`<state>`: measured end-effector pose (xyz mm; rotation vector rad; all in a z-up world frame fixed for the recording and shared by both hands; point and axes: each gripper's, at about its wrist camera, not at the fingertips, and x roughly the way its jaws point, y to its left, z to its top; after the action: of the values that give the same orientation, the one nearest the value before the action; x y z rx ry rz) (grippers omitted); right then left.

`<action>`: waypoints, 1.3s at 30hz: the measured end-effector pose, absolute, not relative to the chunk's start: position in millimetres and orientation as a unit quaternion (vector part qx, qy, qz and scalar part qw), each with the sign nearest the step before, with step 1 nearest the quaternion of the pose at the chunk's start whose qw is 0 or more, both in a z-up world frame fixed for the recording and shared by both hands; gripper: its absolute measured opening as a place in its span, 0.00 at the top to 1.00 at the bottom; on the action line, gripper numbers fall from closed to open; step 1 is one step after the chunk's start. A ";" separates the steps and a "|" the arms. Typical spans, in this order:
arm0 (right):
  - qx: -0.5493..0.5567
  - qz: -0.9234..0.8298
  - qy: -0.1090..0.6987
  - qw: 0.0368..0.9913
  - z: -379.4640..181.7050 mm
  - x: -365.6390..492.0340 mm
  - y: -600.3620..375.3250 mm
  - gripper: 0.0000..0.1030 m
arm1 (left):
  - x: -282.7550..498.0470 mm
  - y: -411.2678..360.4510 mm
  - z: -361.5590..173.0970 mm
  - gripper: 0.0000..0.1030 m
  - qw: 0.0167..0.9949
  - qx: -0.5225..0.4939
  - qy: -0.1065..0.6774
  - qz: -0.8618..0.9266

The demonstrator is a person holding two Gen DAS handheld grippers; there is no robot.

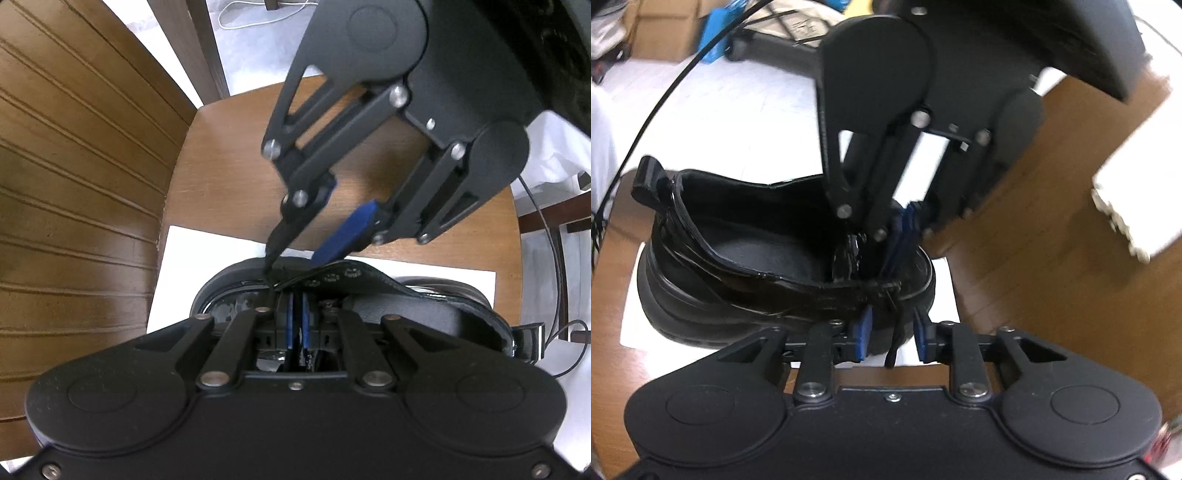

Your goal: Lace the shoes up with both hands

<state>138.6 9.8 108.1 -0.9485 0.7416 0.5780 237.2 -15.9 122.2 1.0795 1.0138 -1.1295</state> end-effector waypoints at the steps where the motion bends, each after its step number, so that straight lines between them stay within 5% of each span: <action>1: -0.445 0.272 0.343 0.781 107.3 139.3 10.2 0.82 | 237.2 -15.8 122.2 0.93 0.597 0.465 0.436 -0.487; 6: -0.465 0.292 0.341 0.763 103.9 146.2 11.2 0.98 | 236.9 -13.3 122.9 0.93 0.600 0.462 0.435 -0.487; 10: -0.463 0.284 0.337 0.769 104.3 145.0 8.9 0.98 | 235.8 -12.2 123.8 0.89 0.603 0.460 0.432 -0.487; 11: -0.462 0.281 0.335 0.772 104.7 144.4 7.9 0.98 | 235.1 -11.5 124.4 0.82 0.607 0.461 0.428 -0.485; 13: -0.462 0.275 0.333 0.774 106.0 141.4 9.7 0.98 | 230.6 -4.3 131.0 0.21 0.626 0.467 0.404 -0.477; 14: -0.465 0.271 0.333 0.774 108.1 139.5 12.2 0.98 | 227.5 1.4 137.2 0.10 0.636 0.465 0.392 -0.475; 24: -0.465 0.216 0.323 0.795 143.4 109.7 -9.3 0.99 | 202.1 1.0 178.2 0.07 0.693 0.411 0.328 -0.493; 27: -0.451 0.199 0.317 0.811 156.4 94.5 -16.8 0.99 | 205.0 -17.6 166.0 0.13 0.701 0.399 0.335 -0.488; 30: -0.442 0.186 0.313 0.820 166.8 83.1 -21.8 0.99 | 202.0 -32.2 146.1 0.54 0.692 0.420 0.340 -0.480; 32: -0.437 0.182 0.312 0.824 168.6 79.1 -23.9 0.99 | 201.4 -36.2 134.4 0.61 0.694 0.420 0.342 -0.474; 35: -0.430 0.178 0.312 0.828 167.0 75.5 -25.8 0.99 | 199.7 -35.9 126.2 0.92 0.701 0.410 0.341 -0.474; 39: -0.398 0.150 0.318 0.847 165.0 77.9 -30.1 0.96 | 202.3 -24.4 130.4 0.96 0.738 0.348 0.343 -0.465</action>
<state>77.9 -30.1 165.0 -0.8390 0.6707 0.3158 202.3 -24.4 130.4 0.7648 0.7529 -1.0209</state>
